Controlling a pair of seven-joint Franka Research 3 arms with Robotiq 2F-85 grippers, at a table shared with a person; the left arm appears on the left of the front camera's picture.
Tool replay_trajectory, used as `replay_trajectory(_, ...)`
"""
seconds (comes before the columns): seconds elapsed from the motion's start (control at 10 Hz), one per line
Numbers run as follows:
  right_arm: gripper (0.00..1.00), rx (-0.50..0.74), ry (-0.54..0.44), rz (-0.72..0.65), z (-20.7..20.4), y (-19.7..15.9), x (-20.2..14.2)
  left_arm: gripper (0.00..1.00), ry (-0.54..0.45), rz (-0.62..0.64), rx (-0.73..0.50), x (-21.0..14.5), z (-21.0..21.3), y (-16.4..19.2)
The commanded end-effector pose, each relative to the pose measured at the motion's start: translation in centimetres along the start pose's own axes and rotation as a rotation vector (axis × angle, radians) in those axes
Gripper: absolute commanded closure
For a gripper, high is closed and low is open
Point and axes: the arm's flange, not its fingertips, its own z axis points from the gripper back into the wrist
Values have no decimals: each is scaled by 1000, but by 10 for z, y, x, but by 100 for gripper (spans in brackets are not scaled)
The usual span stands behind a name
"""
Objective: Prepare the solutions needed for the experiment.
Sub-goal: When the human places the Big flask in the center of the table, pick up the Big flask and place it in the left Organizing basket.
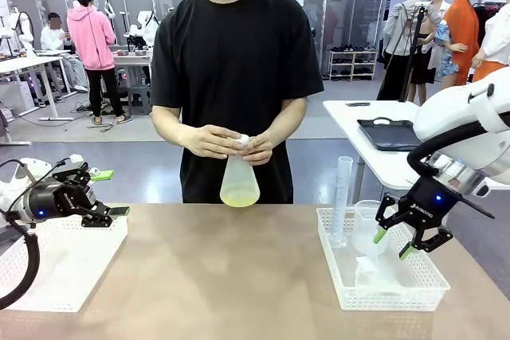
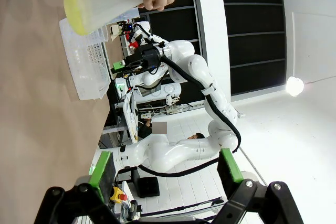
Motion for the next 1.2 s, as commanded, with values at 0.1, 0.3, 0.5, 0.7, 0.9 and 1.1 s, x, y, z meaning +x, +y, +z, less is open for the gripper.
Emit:
replay_trajectory(0.1, 42, 97, -89, 80, 7, 13, -31, 0, -10, -6, -9, 1, -1, -1)
replay_trajectory(0.3, 42, 240, -229, 173, 22, 28, -49, 0, -10, -6, -9, 1, -1, -1)
replay_trajectory(0.5, 42, 413, -299, 255, 33, 33, -52, 0, -10, -6, -9, 1, -1, -1)
replay_trajectory(0.7, 42, 621, -239, 355, 29, 33, -41, 0, -10, -6, -9, 1, -1, -1)
replay_trajectory(0.9, 42, 796, -119, 448, 26, 23, -32, 0, -10, -6, -9, 1, -1, -1)
replay_trajectory(1.1, 42, 907, -53, 467, 21, 10, -24, 0, -10, -6, -9, 1, -1, -1)
